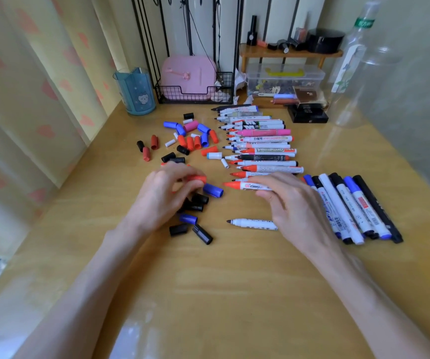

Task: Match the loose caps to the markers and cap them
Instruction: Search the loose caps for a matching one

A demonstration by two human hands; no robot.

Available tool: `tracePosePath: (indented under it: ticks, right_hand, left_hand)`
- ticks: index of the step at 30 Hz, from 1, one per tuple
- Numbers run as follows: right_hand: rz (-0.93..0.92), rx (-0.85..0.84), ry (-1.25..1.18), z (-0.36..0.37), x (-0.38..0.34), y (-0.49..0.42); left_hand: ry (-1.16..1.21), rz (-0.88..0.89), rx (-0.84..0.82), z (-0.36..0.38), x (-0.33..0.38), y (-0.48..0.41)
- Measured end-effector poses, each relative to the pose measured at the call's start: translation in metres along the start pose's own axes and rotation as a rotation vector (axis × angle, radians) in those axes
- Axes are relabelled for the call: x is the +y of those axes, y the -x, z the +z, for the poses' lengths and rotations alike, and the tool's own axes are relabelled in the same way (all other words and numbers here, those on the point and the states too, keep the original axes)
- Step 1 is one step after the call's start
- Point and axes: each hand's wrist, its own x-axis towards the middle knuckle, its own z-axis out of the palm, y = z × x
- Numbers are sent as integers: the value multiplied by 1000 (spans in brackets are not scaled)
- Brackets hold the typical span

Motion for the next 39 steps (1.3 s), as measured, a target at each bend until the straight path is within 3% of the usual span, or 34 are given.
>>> tracePosePath:
  ticks: [5,10,15,20,26,32,35,39]
  right_hand:
    - [69,46,21,-3,9,1]
    - [66,31,27,0,6,1]
    - [96,40,38,0,8,0]
    - [136,40,42,1,12,-1]
    - [157,42,47,2,15,0]
    - [126,43,60,3,12,0]
    - [116,45,44,3,13,0]
    - [84,42,50,3,13,1]
  left_hand:
    - [-173,-139,48,-16,-29,4]
    - [-188,-168,-27,-16,-32,3]
    - [-155,-183,1,-12,-27,-9]
    - [-303,-203,-151,6,-24,-32]
    - [-337,-232,-154,14,-33,-39]
    - [-247,-139,-48,16,-31,-40]
    - [-43,-27,-22,15,-11,-34]
    - [145,-66,-53,14,16,-13]
